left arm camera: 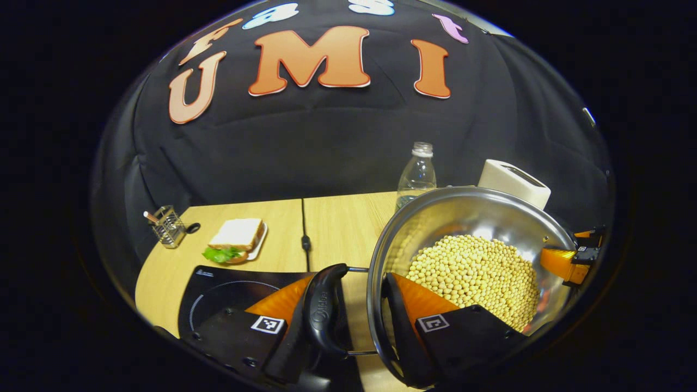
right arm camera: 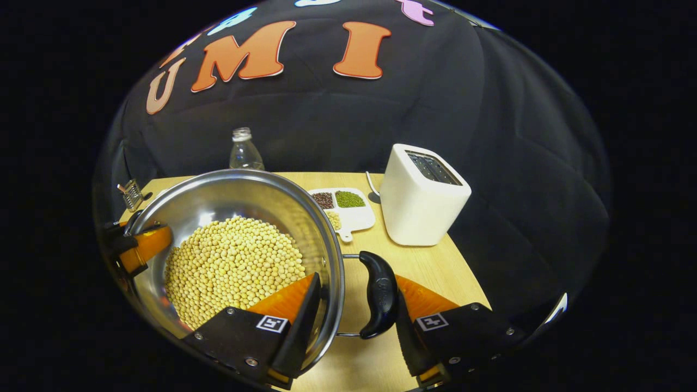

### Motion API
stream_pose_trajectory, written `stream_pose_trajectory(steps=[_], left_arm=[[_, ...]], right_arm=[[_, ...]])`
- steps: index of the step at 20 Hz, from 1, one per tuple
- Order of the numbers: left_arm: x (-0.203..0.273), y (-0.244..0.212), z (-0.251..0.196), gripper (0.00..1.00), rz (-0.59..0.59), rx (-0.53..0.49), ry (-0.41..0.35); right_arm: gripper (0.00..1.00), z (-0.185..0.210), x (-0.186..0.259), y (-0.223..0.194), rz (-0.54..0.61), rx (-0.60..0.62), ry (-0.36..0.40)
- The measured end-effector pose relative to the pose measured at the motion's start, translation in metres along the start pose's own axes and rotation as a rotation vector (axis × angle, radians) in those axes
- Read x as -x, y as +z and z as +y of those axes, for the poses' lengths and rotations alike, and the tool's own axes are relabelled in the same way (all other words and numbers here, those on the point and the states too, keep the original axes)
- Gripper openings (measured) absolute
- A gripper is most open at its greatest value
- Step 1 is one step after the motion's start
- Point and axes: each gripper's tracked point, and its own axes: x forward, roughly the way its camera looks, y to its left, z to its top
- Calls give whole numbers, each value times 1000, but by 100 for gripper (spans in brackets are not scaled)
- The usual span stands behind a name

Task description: First push the handle of the pot to place it horizontally, then grasp the pot with both hands and set it on the induction cooktop.

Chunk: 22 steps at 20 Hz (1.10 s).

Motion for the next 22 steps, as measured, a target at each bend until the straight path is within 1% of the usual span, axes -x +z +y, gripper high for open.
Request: stream_pose_trajectory(steps=[1,2,3,4,5,6,7,8,9,10,11,13,14,15,16,17,18,19,20,21,22], left_arm=[[6,3,10,74,-4,2,9],[10,4,21,77,-3,5,18],[14,6,32,74,-6,9,26],[18,8,43,71,-6,8,33],[23,10,51,74,-9,11,41],[29,12,61,74,-12,13,50],[33,11,73,74,-16,16,61],[38,12,85,77,-17,18,71],[42,12,97,77,-18,22,83],[46,13,109,74,-18,25,94],[52,13,120,74,-21,30,105],[61,14,142,74,-24,38,125],[65,14,153,74,-27,38,135],[69,14,162,71,-30,38,146],[74,15,171,74,-32,39,155],[77,14,180,74,-33,43,164],[80,14,189,74,-34,45,172],[84,13,198,74,-36,49,181],[87,12,206,74,-37,54,189],[90,10,215,71,-35,58,197],[92,8,223,77,-36,64,205]], right_arm=[[71,7,5,3,-2,3,7],[71,19,9,7,-5,10,18],[71,26,12,10,-8,13,26],[66,36,15,13,-12,19,33],[71,45,20,16,-16,22,39],[71,55,22,21,-21,29,44],[66,65,26,25,-23,36,53],[67,75,29,28,-22,44,63],[71,85,30,31,-22,49,75],[71,95,32,34,-23,57,86],[67,104,33,36,-27,64,98],[67,127,42,41,-36,71,115],[71,137,44,43,-34,80,124],[71,145,48,44,-36,81,131],[71,154,51,46,-35,88,139],[66,161,53,47,-38,89,146],[67,169,53,50,-39,99,153],[71,178,55,52,-41,101,159],[66,188,54,54,-45,108,165],[66,196,55,53,-44,110,172],[66,204,55,54,-43,111,179]])
